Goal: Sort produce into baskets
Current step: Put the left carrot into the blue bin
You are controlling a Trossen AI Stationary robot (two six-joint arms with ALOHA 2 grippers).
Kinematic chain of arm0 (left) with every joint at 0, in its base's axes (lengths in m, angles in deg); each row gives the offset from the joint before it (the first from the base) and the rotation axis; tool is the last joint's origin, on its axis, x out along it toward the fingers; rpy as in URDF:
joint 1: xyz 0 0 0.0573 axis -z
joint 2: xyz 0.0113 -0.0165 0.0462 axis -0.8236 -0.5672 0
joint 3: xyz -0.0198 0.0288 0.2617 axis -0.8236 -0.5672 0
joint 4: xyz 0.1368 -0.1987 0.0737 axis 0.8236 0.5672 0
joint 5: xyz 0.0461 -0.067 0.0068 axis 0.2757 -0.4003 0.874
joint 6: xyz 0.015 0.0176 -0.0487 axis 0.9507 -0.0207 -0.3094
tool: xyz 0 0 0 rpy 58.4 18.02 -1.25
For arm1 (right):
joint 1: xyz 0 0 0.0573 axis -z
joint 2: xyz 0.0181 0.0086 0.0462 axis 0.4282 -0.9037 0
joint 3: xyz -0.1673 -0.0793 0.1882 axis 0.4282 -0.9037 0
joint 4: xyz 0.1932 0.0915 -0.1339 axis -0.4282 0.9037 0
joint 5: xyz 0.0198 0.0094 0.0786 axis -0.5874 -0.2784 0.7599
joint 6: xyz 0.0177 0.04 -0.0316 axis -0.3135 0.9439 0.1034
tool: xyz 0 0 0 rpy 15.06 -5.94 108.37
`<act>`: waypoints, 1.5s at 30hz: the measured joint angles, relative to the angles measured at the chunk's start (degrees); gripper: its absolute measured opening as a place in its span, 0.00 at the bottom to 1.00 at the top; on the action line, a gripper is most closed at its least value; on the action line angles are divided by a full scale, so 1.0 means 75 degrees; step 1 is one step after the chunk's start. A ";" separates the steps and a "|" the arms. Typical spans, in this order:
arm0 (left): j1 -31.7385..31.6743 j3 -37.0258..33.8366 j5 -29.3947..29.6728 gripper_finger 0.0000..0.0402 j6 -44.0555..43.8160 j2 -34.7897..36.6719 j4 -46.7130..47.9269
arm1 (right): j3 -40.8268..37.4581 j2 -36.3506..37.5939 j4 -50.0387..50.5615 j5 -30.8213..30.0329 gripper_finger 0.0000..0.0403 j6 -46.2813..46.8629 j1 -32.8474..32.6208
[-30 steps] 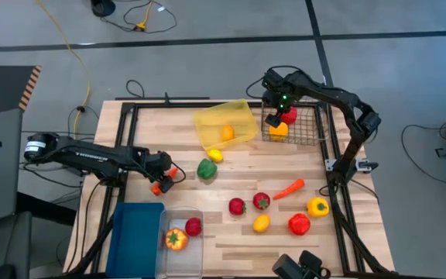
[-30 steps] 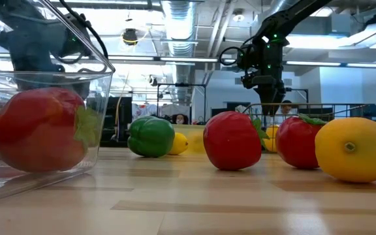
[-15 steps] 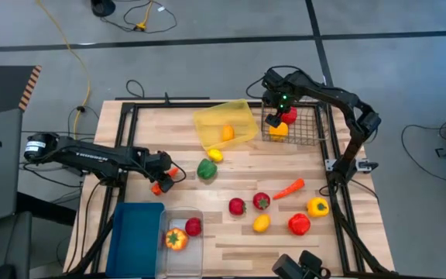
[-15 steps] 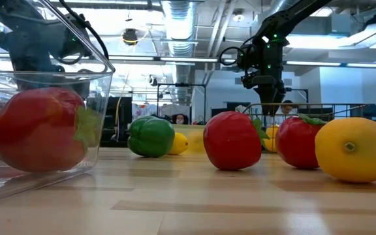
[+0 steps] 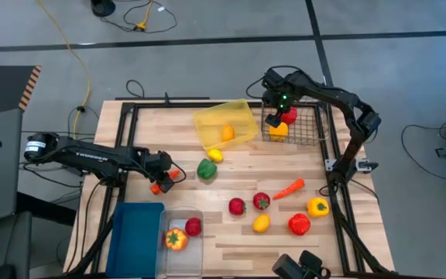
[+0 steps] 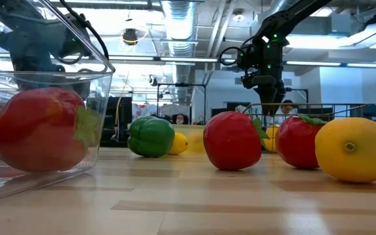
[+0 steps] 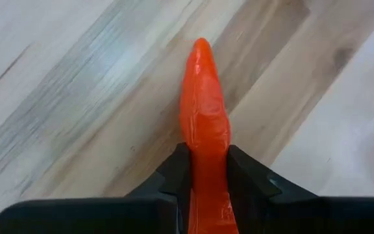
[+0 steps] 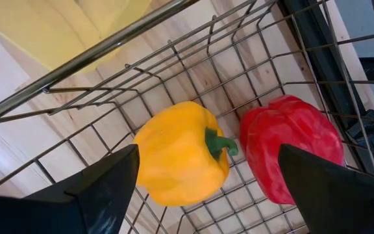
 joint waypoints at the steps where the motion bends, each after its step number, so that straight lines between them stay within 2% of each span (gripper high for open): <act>1: 0.0000 0.0030 -0.0046 0.16 0.0063 0.0000 0.0000 | -0.0002 0.0000 0.0000 0.0000 0.98 0.0000 0.0000; 7: 0.0000 0.0533 -0.0531 0.16 0.0454 0.0000 0.0310 | -0.0002 0.0000 0.0000 0.0003 0.98 0.0000 0.0003; 11: 0.0000 0.1171 -0.1043 0.16 0.0705 0.0000 0.1260 | 0.0000 0.0000 -0.0001 0.0000 0.98 -0.0003 0.0003; 21: 0.0211 0.2844 -0.1353 0.16 0.0892 0.0000 0.3455 | -0.0002 0.0000 -0.0003 0.0003 0.98 -0.0003 0.0003; 26: 0.1020 0.2923 -0.1823 0.16 0.0084 0.0000 0.3833 | 0.0000 0.0000 -0.0003 0.0000 0.98 -0.0003 0.0001; 34: 0.2730 0.2923 -0.2098 0.16 -0.1618 0.0056 0.3905 | 0.0001 0.0000 -0.0006 0.0001 0.98 -0.0003 0.0002; 45: 0.4347 0.2923 -0.2042 0.17 -0.3683 0.0093 0.3902 | 0.0001 0.0000 -0.0012 0.0002 0.98 -0.0003 0.0001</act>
